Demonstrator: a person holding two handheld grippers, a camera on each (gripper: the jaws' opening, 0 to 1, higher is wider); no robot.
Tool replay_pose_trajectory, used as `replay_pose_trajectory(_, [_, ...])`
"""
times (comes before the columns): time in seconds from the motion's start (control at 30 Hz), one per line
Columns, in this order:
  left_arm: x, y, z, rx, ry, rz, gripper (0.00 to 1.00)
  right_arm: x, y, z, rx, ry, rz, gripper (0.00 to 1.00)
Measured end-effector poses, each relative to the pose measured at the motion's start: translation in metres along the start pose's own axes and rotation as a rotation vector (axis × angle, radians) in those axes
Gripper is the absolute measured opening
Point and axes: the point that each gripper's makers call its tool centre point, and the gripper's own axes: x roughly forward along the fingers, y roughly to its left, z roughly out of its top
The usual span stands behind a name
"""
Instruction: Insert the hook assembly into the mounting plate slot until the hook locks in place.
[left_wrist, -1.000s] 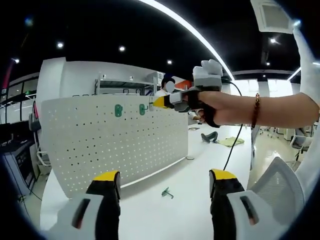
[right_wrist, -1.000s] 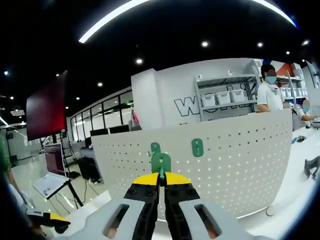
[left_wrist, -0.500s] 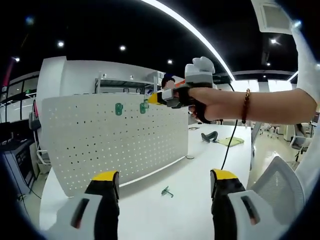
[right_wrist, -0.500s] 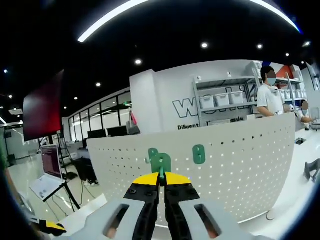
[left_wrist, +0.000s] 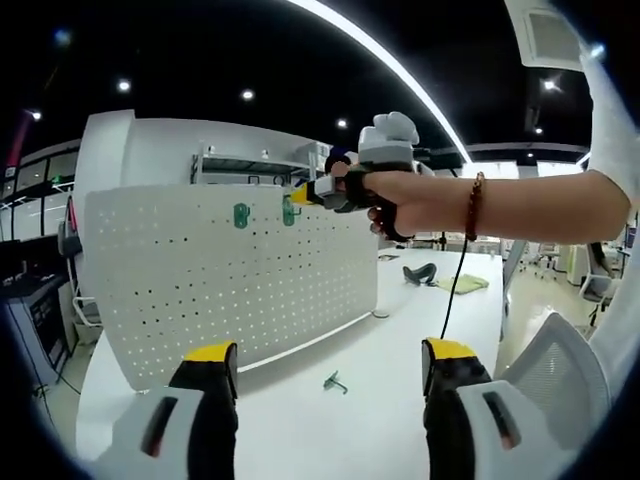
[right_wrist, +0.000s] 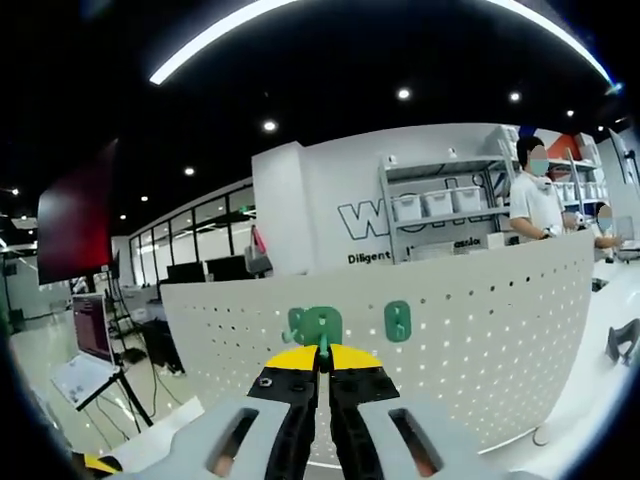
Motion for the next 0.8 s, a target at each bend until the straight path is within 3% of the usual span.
replay_pose_trajectory(0.8, [0.004, 0.001, -0.009, -0.032, -0.002, -0.013, 0.79, 0.029, -0.011, -0.006, -0.039, 0.020, -0.052, 0.01])
